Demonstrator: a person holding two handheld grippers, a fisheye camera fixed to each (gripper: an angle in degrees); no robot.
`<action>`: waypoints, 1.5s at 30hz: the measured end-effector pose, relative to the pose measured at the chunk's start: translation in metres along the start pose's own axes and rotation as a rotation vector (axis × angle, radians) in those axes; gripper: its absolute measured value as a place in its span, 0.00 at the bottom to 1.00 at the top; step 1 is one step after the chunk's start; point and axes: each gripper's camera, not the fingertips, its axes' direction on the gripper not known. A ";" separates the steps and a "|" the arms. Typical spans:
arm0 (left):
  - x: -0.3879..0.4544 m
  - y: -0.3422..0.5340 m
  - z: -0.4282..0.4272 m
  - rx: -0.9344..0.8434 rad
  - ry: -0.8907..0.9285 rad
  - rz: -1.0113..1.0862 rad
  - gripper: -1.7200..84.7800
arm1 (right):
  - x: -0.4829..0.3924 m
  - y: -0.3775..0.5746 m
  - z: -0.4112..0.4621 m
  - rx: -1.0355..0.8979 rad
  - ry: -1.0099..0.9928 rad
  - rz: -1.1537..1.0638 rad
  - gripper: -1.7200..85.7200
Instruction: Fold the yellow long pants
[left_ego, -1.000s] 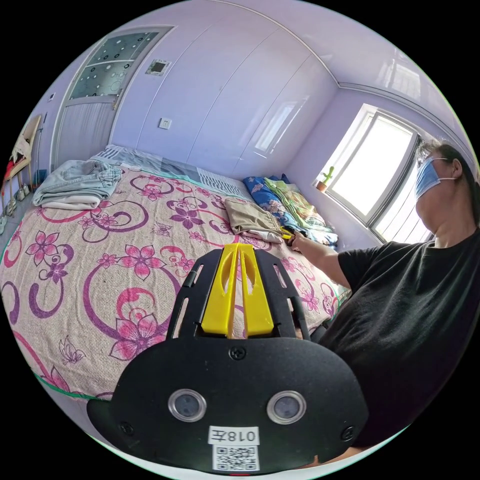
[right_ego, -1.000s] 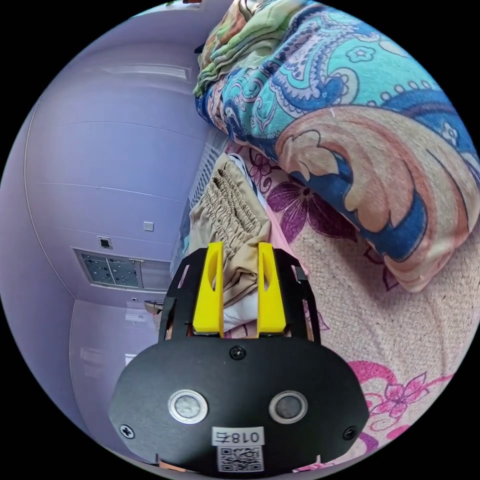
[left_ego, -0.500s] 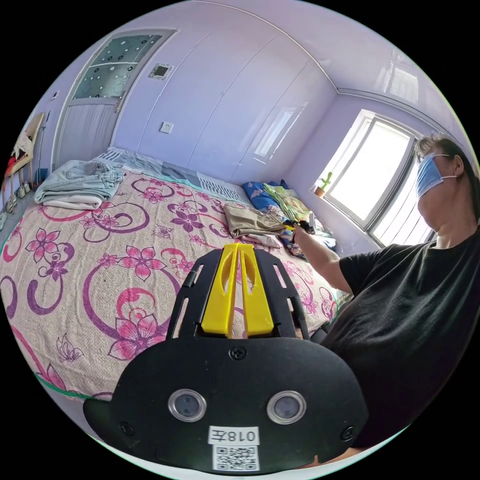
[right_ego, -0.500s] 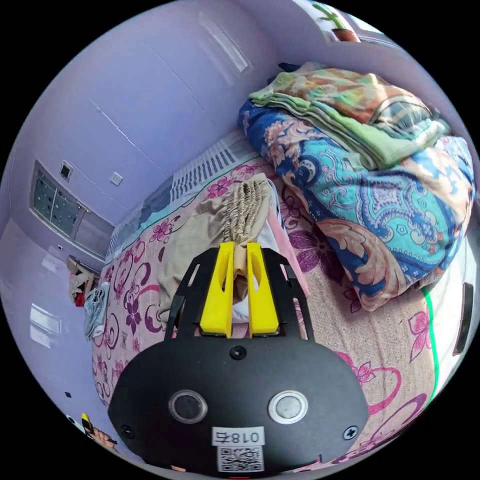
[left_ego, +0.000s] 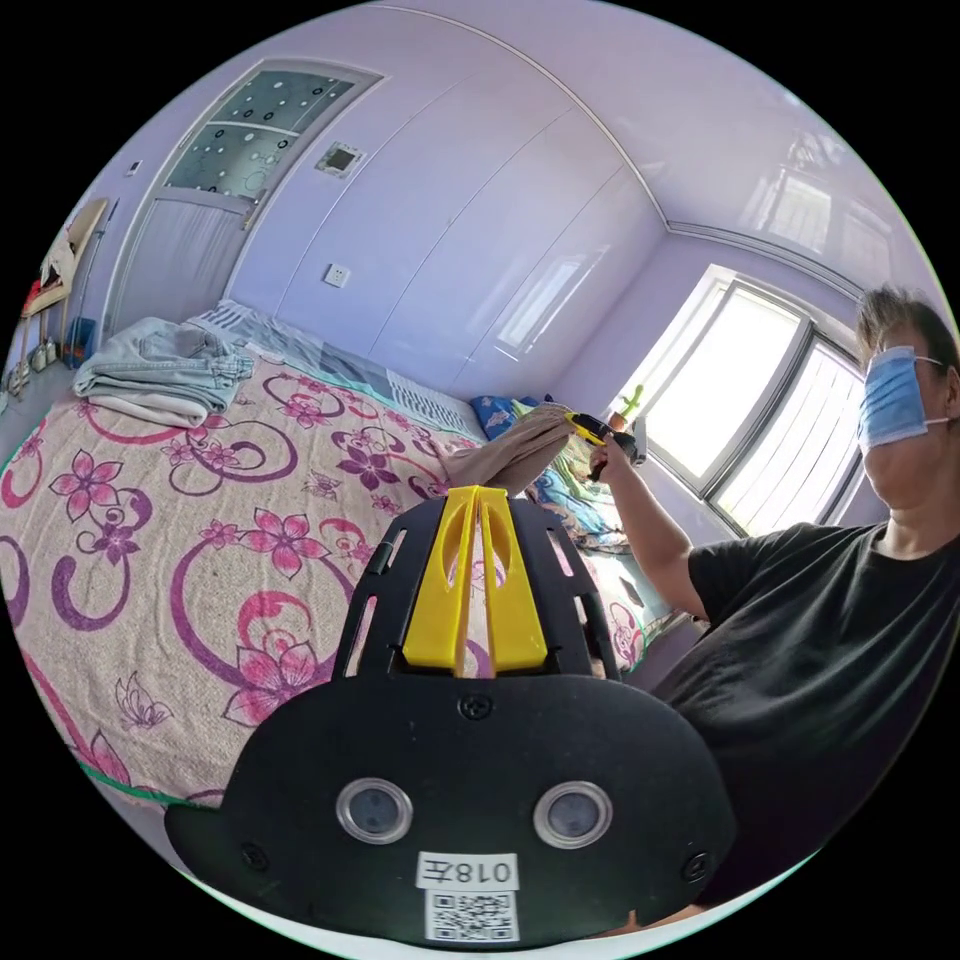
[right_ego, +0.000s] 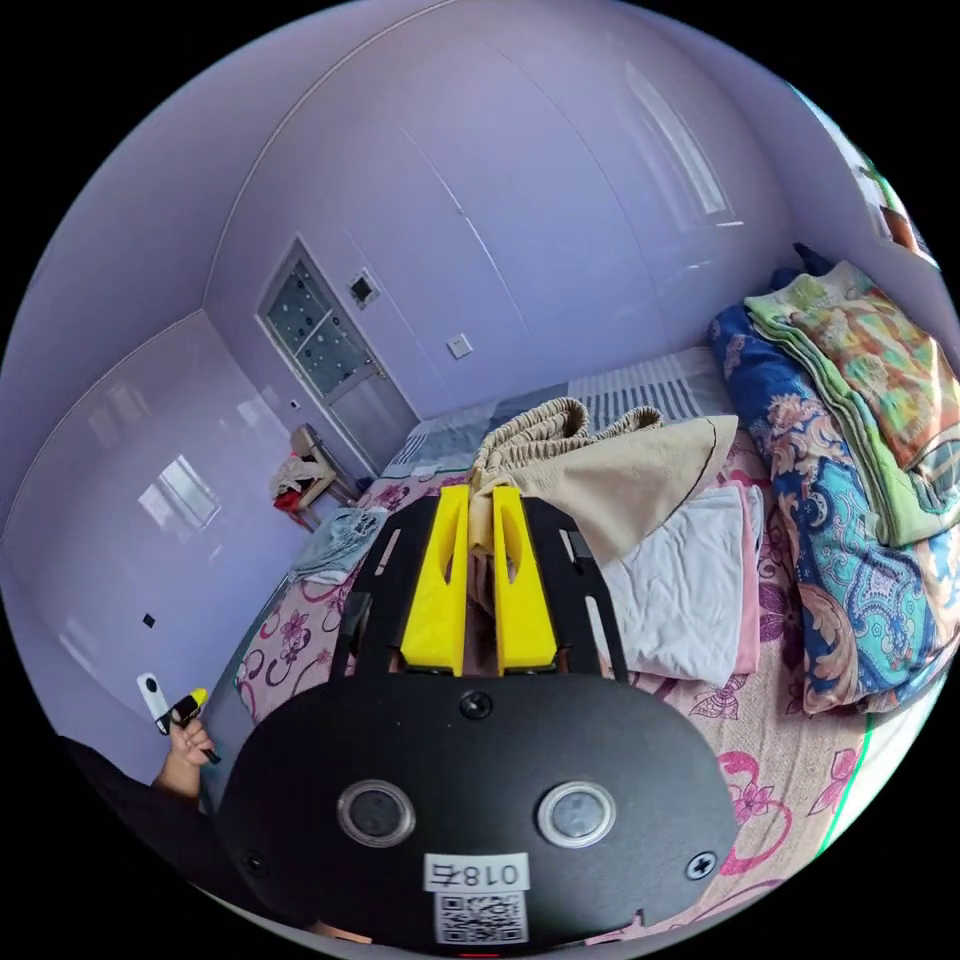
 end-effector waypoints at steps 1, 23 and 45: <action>0.000 -0.004 0.005 -0.016 0.010 0.001 0.01 | -0.016 0.014 -0.009 0.005 -0.035 -0.027 0.07; 0.053 0.074 0.088 -0.086 0.062 0.383 0.17 | -0.198 0.321 0.019 -0.335 -0.586 -0.075 0.12; -0.150 0.229 0.054 -0.122 0.102 -0.289 0.20 | -0.204 0.457 0.205 -0.880 -0.793 0.152 0.07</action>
